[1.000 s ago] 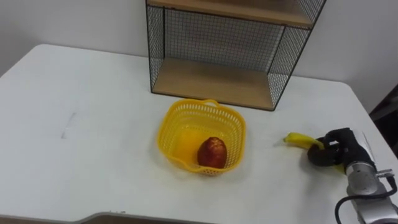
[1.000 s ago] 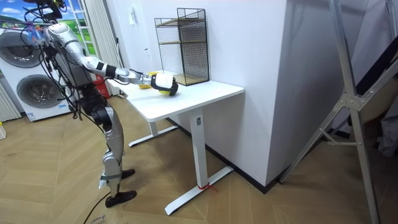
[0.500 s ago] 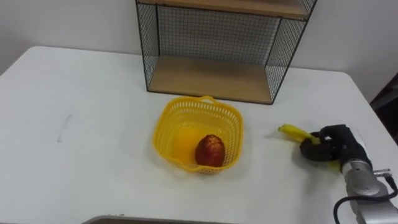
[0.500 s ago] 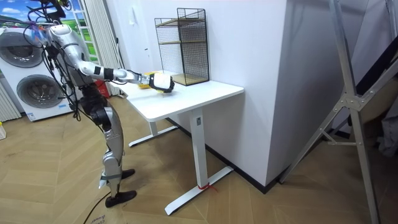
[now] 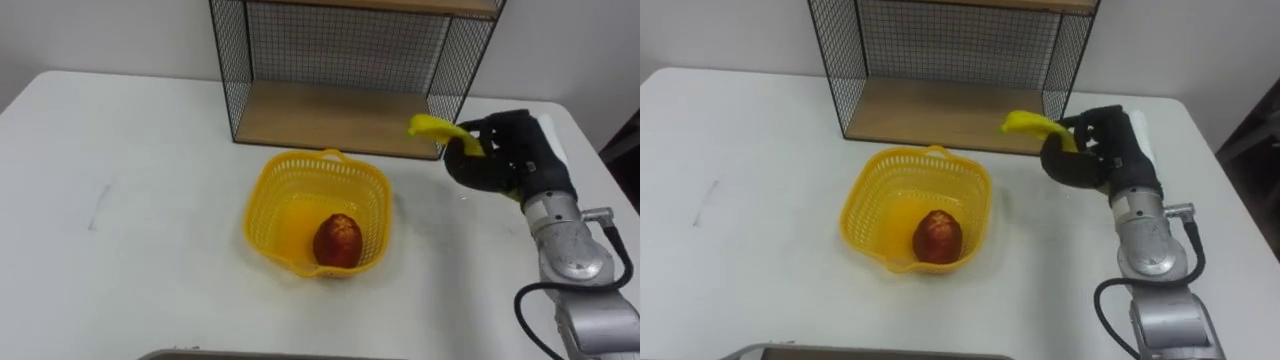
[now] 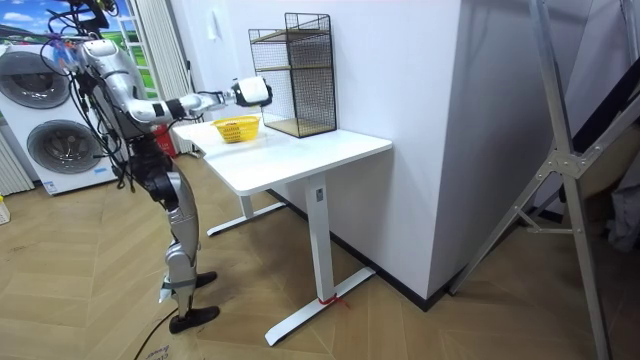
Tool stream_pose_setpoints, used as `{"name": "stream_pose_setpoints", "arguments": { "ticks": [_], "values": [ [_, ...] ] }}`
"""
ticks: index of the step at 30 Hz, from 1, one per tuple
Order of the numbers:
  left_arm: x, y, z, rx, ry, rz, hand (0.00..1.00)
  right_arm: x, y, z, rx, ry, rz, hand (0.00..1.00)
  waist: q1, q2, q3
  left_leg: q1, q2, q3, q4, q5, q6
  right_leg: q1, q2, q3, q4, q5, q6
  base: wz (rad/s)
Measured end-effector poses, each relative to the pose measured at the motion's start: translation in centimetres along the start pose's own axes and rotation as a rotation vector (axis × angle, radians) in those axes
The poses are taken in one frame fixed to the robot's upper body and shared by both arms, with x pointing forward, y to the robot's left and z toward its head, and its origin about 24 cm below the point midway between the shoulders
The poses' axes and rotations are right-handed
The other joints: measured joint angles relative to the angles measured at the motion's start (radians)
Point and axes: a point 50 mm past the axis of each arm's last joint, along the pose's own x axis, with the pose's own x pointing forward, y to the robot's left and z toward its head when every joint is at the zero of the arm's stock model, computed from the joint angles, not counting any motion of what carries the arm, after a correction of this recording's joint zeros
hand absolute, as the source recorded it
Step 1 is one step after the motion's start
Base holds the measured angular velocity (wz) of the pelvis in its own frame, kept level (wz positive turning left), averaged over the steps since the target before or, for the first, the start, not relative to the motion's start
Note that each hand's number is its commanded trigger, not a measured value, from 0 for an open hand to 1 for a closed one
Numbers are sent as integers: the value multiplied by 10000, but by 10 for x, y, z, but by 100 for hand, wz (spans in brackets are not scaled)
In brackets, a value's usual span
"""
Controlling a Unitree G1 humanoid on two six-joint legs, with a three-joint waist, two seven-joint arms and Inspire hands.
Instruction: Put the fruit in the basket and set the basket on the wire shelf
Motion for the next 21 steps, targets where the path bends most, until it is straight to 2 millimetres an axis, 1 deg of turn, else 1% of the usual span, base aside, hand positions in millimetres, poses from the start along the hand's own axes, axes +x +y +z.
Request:
{"name": "stream_pose_setpoints", "arguments": {
  "ticks": [2, 4, 7, 12, 15, 18, 21],
  "values": [
    [0, -1, -2, 24, 79, -41, 0, 0, -1, 12, 48, -514, -52, 100, -1, -23, -11, 48, 3, 61, -90, 36, 0, -7, -4, 67, 1, 0, 0, -8],
    [0, -1, -2, 23, 84, -56, 0, 0, -2, 18, 76, -749, -73, 100, -4, -47, -24, 44, 8, 89, -101, 38, 1, -18, -3, 90, 4, 0, 0, -4],
    [0, -1, 0, -4, -2, -35, 0, -1, -2, 27, 12, -1146, -81, 100, -5, -41, -20, 31, 18, 155, -103, 38, 3, -34, -5, 142, 15, 1, 0, -5],
    [1, 1, 6, -39, -206, 0, 0, -3, -2, 44, -616, -1921, 68, 100, -4, -63, -19, 50, 20, 176, -170, 37, 3, -54, -3, 183, 12, 1, 0, -2],
    [2, 3, 7, -16, -271, 34, 0, -5, 5, 53, -952, -2355, 597, 100, 10, -123, -13, 54, 37, 184, -215, 41, -2, -66, 11, 185, 5, 2, -1, -1],
    [2, 3, 9, -12, -344, 45, 0, -7, 17, 54, -1373, -2394, 1384, 100, 91, -234, -16, 33, 41, 176, -230, 41, -5, -97, 19, 190, 7, 2, -2, 0],
    [2, 4, 10, -18, -376, 62, 0, -8, 26, 53, -1613, -2316, 2146, 100, 201, -287, 0, 11, 36, 154, -229, 40, -4, -87, 12, 114, 4, 3, 0, 4]
  ]
}}
